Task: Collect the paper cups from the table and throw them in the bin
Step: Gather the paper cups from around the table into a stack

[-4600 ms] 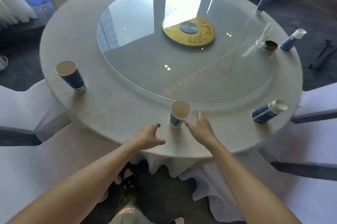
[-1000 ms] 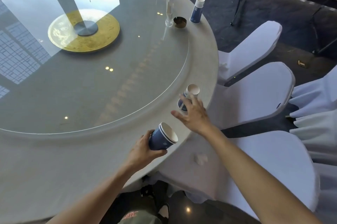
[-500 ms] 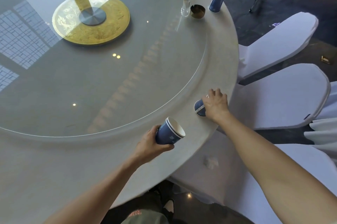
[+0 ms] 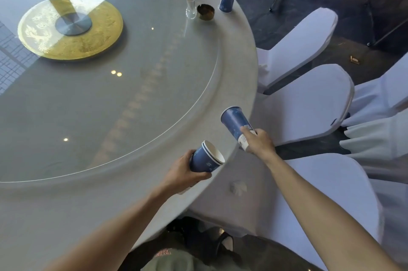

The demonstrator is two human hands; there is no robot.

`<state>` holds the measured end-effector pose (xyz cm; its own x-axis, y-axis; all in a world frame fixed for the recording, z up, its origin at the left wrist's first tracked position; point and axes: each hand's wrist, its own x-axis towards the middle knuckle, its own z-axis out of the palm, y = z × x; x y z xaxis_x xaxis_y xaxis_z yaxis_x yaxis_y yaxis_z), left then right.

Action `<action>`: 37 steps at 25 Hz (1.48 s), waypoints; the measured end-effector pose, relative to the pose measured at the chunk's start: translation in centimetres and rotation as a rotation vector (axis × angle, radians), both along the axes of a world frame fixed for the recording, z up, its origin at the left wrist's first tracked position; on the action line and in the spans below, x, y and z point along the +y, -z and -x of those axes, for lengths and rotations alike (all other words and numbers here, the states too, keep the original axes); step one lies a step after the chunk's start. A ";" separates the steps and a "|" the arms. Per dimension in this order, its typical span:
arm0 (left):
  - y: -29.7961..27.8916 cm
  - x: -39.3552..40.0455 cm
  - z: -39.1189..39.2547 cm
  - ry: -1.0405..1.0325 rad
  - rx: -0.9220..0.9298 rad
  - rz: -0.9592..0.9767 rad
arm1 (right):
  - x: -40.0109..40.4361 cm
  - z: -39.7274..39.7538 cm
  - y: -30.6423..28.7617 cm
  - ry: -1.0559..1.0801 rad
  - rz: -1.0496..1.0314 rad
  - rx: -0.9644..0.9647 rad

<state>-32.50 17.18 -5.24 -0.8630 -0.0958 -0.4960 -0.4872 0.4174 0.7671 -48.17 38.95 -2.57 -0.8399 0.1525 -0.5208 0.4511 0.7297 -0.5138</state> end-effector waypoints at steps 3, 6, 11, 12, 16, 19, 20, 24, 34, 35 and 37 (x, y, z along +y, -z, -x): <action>-0.5 2.5 0.2 0.014 0.013 0.017 | 1.9 -1.4 -0.8 0.198 0.481 -0.046; -1.1 6.4 0.1 -0.011 0.048 0.028 | 4.8 -2.9 -2.6 0.175 0.770 -0.049; -2.4 14.1 -1.5 -0.063 0.087 0.059 | 10.5 -6.6 -4.4 -0.145 0.780 0.035; -2.7 15.8 -1.9 -0.078 0.100 0.067 | 11.9 -7.3 -4.4 -0.195 0.766 0.034; -3.7 21.4 -3.8 -0.162 0.158 0.062 | 16.5 -9.4 -4.9 -0.356 0.744 -0.127; -3.9 23.3 -5.4 -0.211 0.163 0.075 | 18.6 -9.8 -6.0 -0.380 0.783 -0.134; -4.0 23.7 -6.0 -0.225 0.157 0.063 | 19.0 -9.4 -6.2 -0.356 0.776 -0.095; -3.8 24.4 -7.9 -0.248 0.142 0.045 | 18.3 -9.0 -7.0 -0.472 0.691 -0.036; 3.9 22.1 -7.7 -0.268 0.016 0.110 | 13.7 -10.0 2.8 -0.846 0.277 -0.130; 4.7 21.9 -7.8 -0.279 0.004 0.128 | 13.9 -9.6 3.7 -0.885 0.208 -0.104; 7.5 21.2 -7.5 -0.324 -0.049 0.126 | 13.8 -8.4 6.9 -0.878 0.058 -0.086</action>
